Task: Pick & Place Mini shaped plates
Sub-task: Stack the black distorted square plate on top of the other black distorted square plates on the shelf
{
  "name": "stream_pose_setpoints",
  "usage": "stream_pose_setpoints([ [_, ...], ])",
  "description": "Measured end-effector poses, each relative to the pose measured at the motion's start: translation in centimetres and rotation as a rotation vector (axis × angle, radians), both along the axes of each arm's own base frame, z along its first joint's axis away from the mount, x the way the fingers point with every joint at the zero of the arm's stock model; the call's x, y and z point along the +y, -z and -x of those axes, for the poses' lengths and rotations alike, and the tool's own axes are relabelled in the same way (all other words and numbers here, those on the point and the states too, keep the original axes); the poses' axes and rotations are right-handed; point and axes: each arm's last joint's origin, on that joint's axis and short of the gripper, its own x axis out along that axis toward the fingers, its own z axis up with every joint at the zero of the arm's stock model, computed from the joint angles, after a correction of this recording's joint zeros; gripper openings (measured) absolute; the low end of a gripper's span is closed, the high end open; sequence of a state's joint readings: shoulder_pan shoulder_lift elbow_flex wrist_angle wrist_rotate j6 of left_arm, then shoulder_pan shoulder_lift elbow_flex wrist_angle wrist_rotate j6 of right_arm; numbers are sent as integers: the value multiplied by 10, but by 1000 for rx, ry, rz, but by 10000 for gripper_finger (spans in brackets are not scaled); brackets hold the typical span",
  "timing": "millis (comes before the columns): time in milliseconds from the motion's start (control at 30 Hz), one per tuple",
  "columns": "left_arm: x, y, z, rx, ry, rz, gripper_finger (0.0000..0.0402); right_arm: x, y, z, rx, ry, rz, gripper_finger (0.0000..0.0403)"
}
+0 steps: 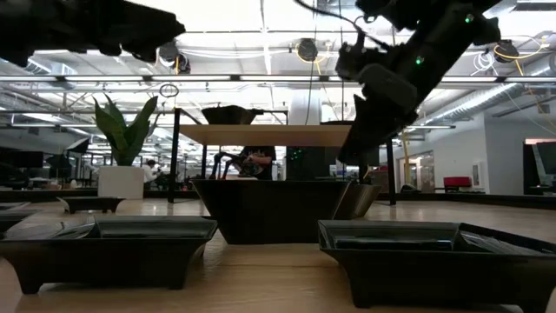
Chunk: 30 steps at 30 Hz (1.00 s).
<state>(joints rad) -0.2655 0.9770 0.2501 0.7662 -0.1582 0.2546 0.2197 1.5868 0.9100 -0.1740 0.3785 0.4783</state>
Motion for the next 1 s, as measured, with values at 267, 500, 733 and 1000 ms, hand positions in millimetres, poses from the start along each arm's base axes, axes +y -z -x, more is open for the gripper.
stream_pose_setpoints([
  [267,-4,0,0,-9,23,8,133,-3,2,1,22,2,-102,173],
  [500,-4,0,0,-9,24,31,133,-6,15,1,92,6,-87,162],
  [733,-4,0,0,-2,24,60,133,-7,27,-4,116,2,-75,150],
  [1000,-4,0,0,-1,24,83,133,-7,26,-4,118,-15,-67,116],
])
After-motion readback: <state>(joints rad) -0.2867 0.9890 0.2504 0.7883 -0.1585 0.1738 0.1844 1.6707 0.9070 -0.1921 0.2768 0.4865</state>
